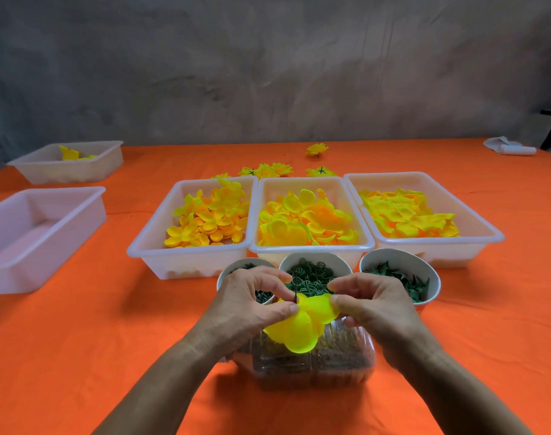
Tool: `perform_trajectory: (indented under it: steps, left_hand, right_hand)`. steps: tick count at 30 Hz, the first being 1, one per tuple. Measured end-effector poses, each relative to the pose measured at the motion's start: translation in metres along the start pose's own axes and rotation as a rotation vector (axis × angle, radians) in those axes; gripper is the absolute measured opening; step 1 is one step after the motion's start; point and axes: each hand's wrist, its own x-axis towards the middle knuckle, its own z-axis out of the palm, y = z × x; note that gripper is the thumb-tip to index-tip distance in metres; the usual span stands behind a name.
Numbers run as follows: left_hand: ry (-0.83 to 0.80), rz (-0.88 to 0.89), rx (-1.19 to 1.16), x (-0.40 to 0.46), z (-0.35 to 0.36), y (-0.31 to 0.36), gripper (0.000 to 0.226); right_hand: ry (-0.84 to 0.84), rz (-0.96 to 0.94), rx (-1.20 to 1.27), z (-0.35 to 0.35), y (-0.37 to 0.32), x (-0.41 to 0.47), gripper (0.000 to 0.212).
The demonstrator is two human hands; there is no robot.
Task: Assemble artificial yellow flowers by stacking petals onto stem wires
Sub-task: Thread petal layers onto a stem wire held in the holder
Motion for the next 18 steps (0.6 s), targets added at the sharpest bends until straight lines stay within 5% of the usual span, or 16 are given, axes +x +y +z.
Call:
perform_trajectory:
  steps: [18]
  left_hand:
    - [0.057,0.02,-0.066,-0.0019,0.0046,-0.0011,0.01]
  right_hand:
    - [0.039,-0.129,-0.226,-0.0022,0.0061,0.0034,0.023]
